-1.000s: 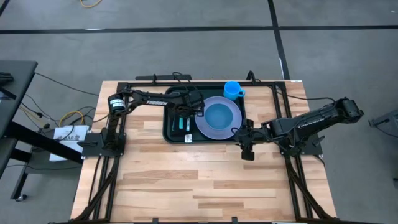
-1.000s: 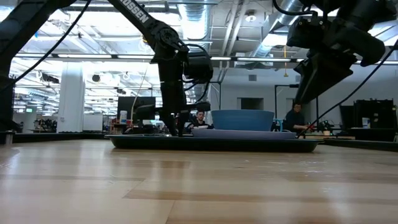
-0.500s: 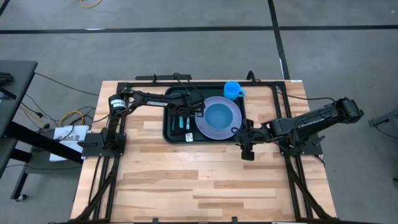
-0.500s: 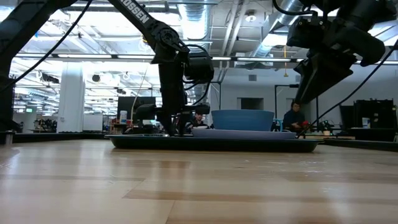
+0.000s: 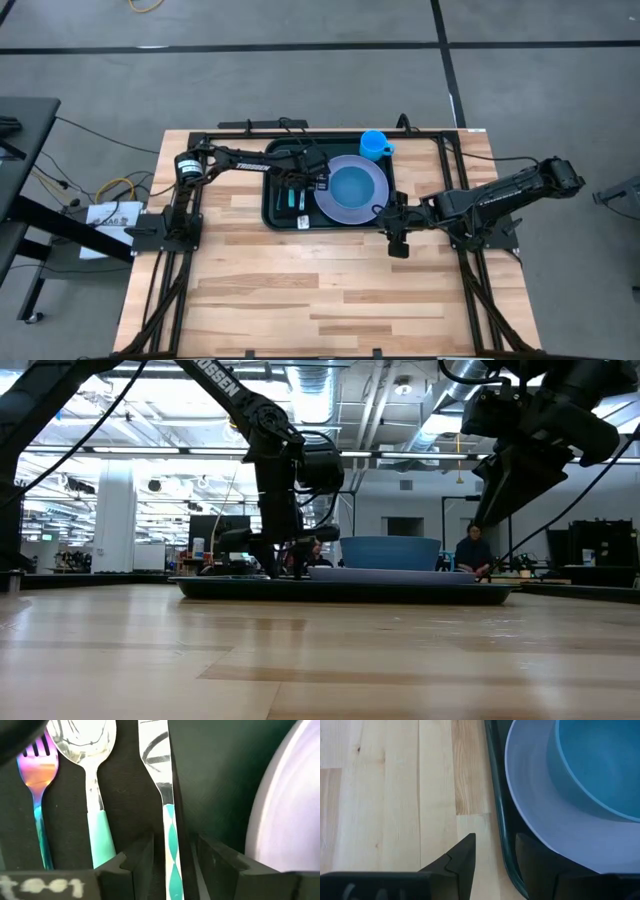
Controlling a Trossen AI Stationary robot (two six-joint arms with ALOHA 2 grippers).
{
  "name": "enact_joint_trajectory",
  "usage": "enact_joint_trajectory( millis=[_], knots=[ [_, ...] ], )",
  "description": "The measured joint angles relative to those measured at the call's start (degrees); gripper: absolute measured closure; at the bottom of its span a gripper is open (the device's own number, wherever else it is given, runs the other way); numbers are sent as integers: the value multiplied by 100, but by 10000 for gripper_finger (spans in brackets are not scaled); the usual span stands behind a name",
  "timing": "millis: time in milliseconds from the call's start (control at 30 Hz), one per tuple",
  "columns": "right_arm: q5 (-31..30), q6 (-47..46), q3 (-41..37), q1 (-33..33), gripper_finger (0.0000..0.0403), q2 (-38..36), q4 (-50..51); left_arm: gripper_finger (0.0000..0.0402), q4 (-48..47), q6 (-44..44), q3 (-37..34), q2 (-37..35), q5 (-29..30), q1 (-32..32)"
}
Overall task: Set up tray
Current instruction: Adjust the black napkin on the black serving tray, then return to Home Position
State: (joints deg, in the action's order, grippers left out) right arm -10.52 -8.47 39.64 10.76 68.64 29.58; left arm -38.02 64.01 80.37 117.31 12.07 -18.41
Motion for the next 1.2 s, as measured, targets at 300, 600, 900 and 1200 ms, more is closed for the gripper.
enact_joint_trajectory(
  millis=[300, 600, 900, 1200],
  knots=[
    [0, 4, 0, 0, 269, 0, 0, 262, 0, 0, 3, -4, -89, 0],
    [0, 9, 0, 0, 268, 0, 0, 262, -2, -162, 3, -6, -64, 5],
    [0, 11, 0, 0, 269, 0, -2, 259, -193, -192, 83, -8, -132, 7],
    [0, 11, 0, 1, 270, 0, -2, 252, -1158, -437, 831, -8, 178, 13]
  ],
)
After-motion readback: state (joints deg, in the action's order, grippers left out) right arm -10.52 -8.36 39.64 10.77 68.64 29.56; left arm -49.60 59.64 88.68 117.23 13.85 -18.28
